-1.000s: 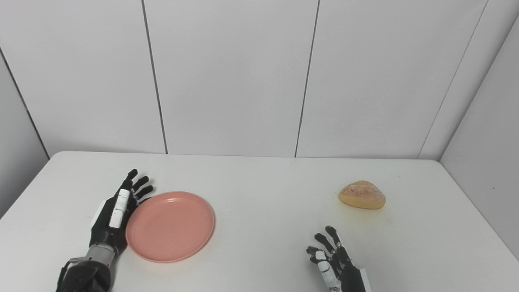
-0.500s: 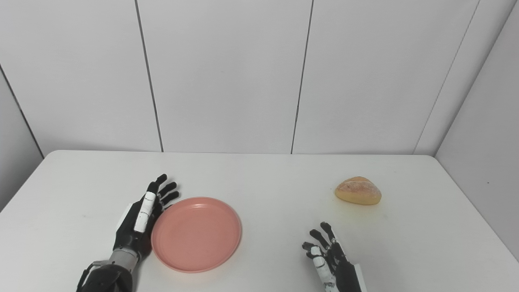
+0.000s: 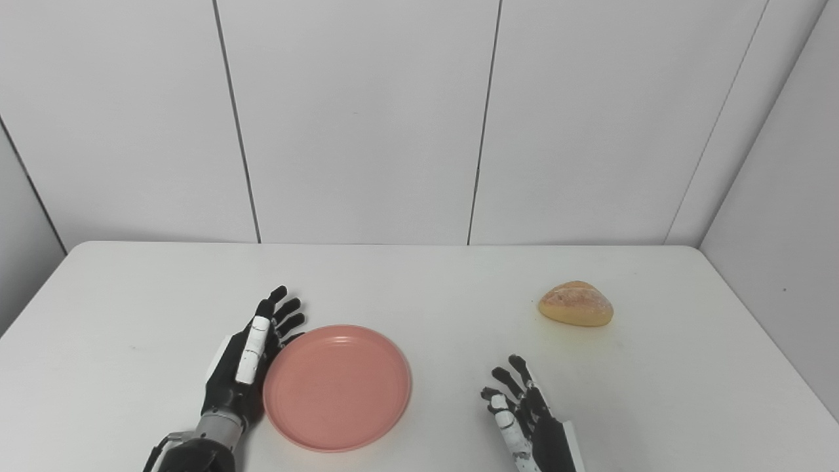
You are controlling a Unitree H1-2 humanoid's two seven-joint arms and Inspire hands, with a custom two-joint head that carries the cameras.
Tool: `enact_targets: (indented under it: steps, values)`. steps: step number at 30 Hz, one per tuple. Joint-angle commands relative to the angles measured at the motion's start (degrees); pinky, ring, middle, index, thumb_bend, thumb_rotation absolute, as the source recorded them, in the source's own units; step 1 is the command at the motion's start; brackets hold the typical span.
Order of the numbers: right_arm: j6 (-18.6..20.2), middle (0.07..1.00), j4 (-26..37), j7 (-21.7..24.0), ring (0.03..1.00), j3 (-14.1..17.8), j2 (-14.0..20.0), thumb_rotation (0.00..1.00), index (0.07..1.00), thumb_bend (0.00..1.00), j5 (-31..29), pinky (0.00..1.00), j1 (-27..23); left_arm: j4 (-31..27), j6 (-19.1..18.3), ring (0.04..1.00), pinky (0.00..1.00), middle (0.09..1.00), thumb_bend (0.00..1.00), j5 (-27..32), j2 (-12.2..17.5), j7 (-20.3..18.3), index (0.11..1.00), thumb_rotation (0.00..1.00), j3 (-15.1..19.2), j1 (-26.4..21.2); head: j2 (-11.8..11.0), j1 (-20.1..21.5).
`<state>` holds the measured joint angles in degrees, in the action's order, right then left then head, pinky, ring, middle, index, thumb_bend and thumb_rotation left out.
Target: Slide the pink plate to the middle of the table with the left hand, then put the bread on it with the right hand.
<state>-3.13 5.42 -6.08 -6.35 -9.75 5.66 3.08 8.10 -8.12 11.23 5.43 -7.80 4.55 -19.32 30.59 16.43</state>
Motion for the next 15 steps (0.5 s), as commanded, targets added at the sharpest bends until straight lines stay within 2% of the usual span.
enact_targets:
  steps: [1,5,7,15]
  values:
    - [1.88,0.852,0.14,0.27,0.773,-1.27,-1.61,0.73,0.920,0.69,0.40,0.81,-0.41,-2.73,0.69,0.882,0.79,0.903,0.86,-0.04,-1.38,0.65,0.897,0.87,-0.46,-1.00,0.08,0.09]
    - [2.13,0.858,0.09,-0.20,0.773,-2.07,-2.16,0.74,0.925,0.69,1.36,0.81,-0.61,-4.57,0.28,0.881,0.82,0.905,0.87,0.03,-3.08,1.80,0.898,0.87,-0.48,-0.09,0.64,1.77]
    - [2.46,0.856,0.05,-0.54,0.769,-2.33,-2.54,0.74,0.925,0.69,1.61,0.82,-0.97,-5.25,0.01,0.883,0.85,0.908,0.87,0.19,-3.86,2.32,0.893,0.87,-0.26,0.21,1.92,2.55]
    - [4.46,0.853,1.76,-1.36,0.762,-2.89,-3.07,0.73,0.914,0.69,1.27,0.80,-1.58,-5.98,0.97,0.901,0.92,0.900,0.85,-1.03,-4.97,3.48,0.903,0.88,-0.78,1.35,4.24,2.37]
